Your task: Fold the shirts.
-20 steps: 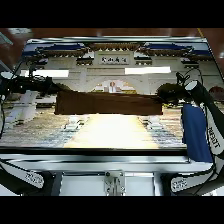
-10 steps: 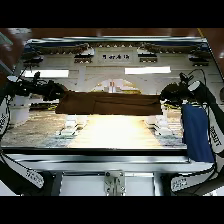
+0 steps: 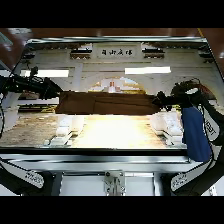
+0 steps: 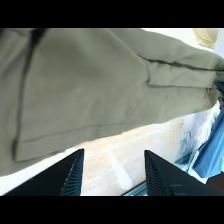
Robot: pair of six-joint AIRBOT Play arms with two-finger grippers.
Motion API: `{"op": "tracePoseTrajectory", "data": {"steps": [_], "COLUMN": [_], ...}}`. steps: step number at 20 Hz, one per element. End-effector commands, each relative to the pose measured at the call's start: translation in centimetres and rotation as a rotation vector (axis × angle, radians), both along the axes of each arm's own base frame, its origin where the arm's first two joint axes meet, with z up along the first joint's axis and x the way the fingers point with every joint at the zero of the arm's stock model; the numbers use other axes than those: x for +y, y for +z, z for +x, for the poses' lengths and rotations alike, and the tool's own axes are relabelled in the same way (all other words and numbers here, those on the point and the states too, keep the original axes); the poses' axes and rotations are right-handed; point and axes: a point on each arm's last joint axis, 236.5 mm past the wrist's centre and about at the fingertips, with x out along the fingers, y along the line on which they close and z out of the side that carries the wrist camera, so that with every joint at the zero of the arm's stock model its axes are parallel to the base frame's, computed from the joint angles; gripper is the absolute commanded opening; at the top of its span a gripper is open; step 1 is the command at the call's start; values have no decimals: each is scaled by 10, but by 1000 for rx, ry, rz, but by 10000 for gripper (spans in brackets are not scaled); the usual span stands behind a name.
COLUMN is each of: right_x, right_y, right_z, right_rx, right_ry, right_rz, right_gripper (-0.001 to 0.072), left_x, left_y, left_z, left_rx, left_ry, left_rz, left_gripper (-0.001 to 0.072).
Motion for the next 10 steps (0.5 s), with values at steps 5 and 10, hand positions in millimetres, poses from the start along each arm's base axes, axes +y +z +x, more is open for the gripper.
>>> {"op": "tracePoseTrajectory", "data": {"steps": [5, 10], "right_x": [25, 32], "right_y": [98, 213], "right_z": [-4, -37], "right_rx": [-180, -325], "right_ry": [117, 140], "right_rz": [70, 10], "right_gripper": [68, 68], "left_x": [-90, -240], "left_y": [6, -20], "left_z": [10, 7], "left_rx": [-168, -291], "left_ry": [-171, -274], "left_rz": [56, 70], "left_gripper": [35, 35]}}
